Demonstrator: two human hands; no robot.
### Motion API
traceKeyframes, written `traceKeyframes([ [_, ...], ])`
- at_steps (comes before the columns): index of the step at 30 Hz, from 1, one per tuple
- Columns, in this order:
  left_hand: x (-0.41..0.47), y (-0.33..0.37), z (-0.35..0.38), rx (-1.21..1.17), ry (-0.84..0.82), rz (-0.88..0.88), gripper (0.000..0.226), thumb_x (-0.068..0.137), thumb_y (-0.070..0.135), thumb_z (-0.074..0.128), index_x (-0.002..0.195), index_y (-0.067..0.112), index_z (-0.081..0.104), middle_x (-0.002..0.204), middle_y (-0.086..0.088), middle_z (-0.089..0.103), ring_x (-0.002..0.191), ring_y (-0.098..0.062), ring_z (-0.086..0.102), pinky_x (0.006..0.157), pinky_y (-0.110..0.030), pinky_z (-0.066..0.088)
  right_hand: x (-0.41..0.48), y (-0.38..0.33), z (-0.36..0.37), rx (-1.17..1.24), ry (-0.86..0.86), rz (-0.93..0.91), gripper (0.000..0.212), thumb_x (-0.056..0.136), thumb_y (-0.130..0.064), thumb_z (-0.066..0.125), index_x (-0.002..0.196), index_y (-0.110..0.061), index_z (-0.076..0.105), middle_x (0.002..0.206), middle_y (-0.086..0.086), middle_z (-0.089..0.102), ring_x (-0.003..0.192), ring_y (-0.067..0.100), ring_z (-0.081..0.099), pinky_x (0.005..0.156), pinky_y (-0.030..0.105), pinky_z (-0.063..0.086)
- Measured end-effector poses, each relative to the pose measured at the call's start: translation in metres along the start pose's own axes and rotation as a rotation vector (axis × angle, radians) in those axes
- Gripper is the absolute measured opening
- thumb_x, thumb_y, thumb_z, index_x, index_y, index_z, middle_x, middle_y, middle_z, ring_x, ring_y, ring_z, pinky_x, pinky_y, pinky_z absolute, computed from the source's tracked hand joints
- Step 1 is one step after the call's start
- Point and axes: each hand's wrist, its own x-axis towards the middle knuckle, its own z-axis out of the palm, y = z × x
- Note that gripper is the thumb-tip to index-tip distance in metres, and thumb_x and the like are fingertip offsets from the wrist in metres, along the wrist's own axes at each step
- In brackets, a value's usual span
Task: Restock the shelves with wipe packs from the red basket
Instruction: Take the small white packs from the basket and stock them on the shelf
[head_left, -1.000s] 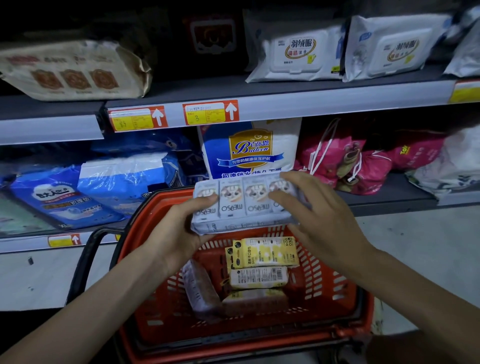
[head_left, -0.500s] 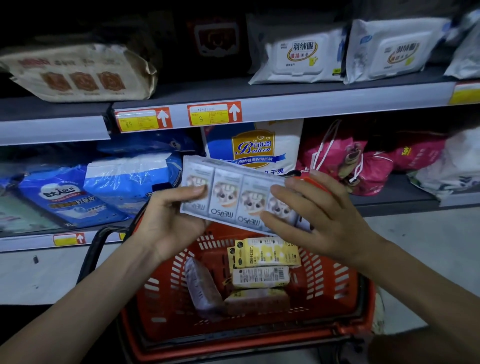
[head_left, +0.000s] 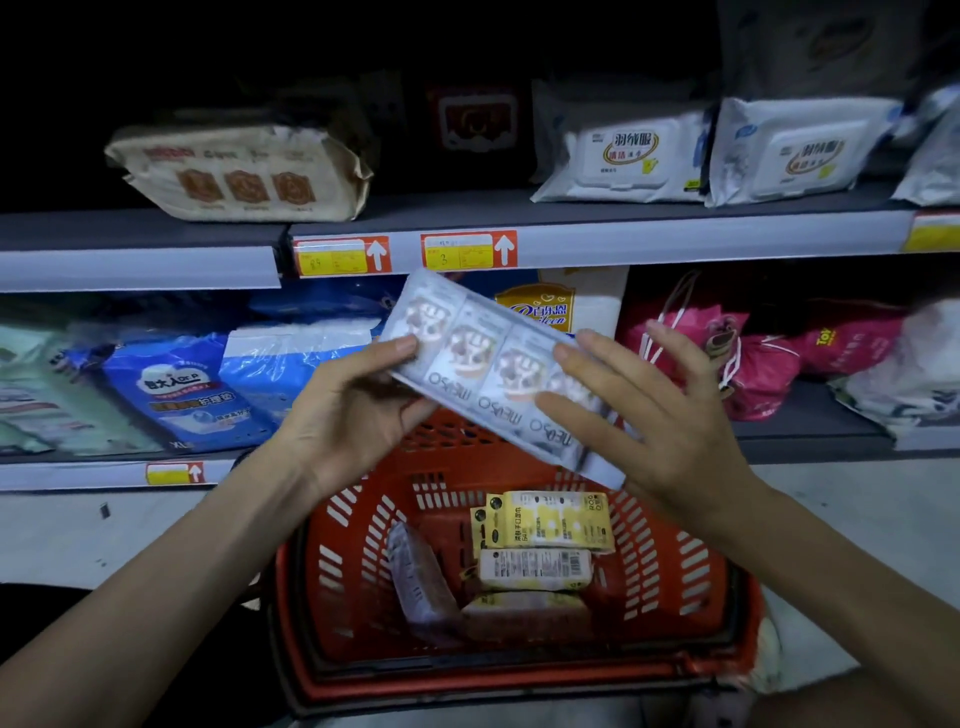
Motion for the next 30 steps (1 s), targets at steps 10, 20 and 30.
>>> traceKeyframes([
  [10,-0.047,0.051,0.024,0.274,0.039,0.215,0.057,0.103,0.056,0.045,0.14,0.016,0.063,0.13,-0.003,0.069,0.113,-0.025,0.071,0.088,-0.039,0.051,0.076,-0.051,-0.035,0.97,-0.079,0.693,0.053,0.09,-0.019,0.079,0.136,-0.023,0.053,0.14,-0.013,0.057,0.132,0.006,0.054,0.103,0.023,0.047],
  [20,-0.117,0.102,0.061,0.98,0.061,0.603,0.108,0.076,0.03,0.091,0.164,0.027,0.028,0.137,0.017,0.063,0.114,-0.011,0.07,0.084,-0.026,0.059,0.16,-0.068,-0.101,1.411,0.158,0.94,0.041,0.074,-0.029,0.077,0.113,-0.024,0.064,0.107,-0.004,0.075,0.099,0.019,0.074,0.078,0.033,0.063],
  [30,-0.163,0.162,0.118,1.28,0.048,0.843,0.116,0.069,0.055,0.089,0.162,0.038,0.022,0.139,0.005,0.061,0.122,-0.01,0.065,0.1,-0.043,0.057,0.237,-0.078,-0.154,1.372,0.223,0.665,0.053,0.083,-0.01,0.076,0.132,-0.026,0.062,0.117,-0.013,0.074,0.107,0.009,0.072,0.082,0.025,0.061],
])
